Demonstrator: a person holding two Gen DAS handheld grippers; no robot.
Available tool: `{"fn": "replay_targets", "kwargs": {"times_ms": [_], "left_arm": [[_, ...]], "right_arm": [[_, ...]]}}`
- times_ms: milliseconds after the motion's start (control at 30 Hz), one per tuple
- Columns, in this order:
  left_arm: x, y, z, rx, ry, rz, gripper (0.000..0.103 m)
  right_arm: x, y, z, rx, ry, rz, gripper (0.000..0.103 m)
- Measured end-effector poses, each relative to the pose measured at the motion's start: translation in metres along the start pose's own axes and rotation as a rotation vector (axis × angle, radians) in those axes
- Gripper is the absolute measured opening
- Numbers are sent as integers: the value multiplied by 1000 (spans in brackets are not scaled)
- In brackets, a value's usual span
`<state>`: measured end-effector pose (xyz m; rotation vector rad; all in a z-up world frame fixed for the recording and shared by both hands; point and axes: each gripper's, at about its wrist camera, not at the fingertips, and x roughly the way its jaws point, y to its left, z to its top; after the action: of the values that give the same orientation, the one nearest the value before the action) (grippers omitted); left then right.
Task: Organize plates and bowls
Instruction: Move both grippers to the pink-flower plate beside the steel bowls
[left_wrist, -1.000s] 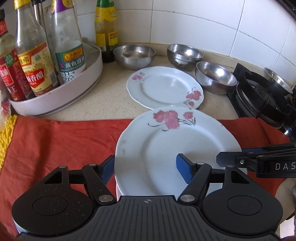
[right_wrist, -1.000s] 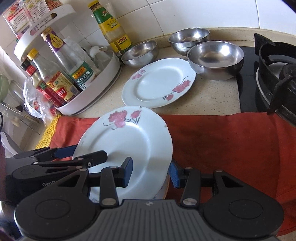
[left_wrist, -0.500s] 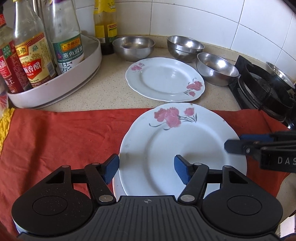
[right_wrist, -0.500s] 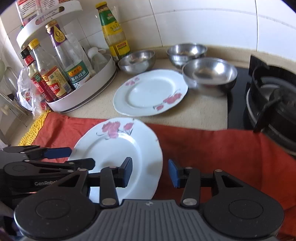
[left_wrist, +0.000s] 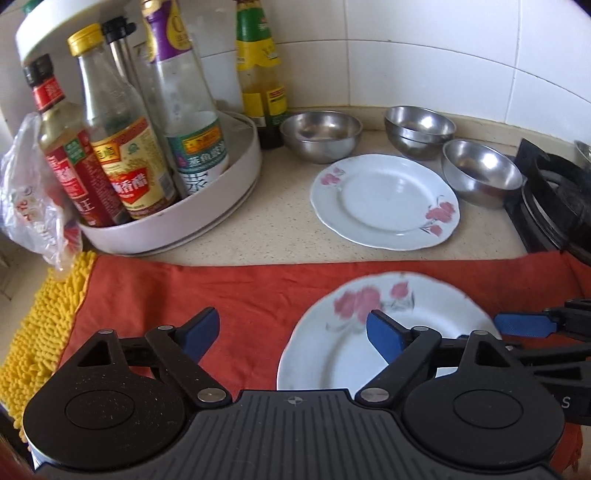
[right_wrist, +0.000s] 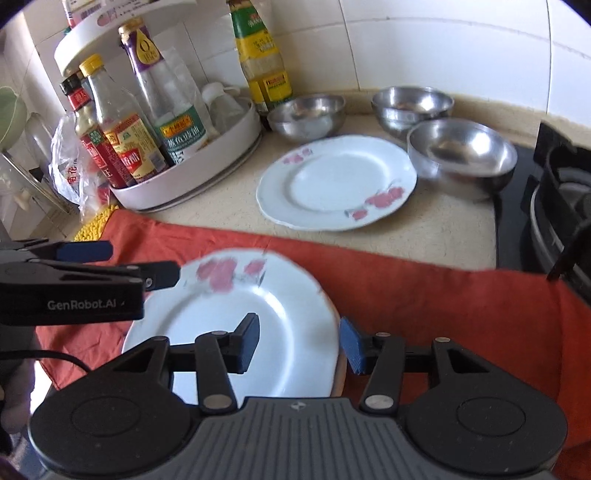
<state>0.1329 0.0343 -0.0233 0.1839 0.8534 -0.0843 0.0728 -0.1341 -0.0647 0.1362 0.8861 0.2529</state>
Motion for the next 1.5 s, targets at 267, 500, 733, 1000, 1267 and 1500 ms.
{"fn": "replay_targets", "kwargs": {"times_ms": [267, 500, 733, 1000, 1267, 1500], "left_arm": [[-5, -3, -2, -29, 19, -11, 91], [-10, -14, 0, -8, 1, -3, 92], [-14, -18, 6, 14, -18, 6, 93], [-2, -18, 25, 40, -38, -20, 94], [24, -18, 51, 81, -50, -33, 96], [59, -20, 72, 99, -24, -52, 96]], "right_arm": [[-9, -9, 19, -27, -49, -56, 50], [-12, -9, 24, -56, -54, -82, 51], [-10, -10, 30, -82, -60, -137, 55], [-6, -16, 43, -85, -83, -237, 61], [13, -33, 59, -11, -64, -267, 61], [34, -46, 76, 90, -47, -239, 61]]}}
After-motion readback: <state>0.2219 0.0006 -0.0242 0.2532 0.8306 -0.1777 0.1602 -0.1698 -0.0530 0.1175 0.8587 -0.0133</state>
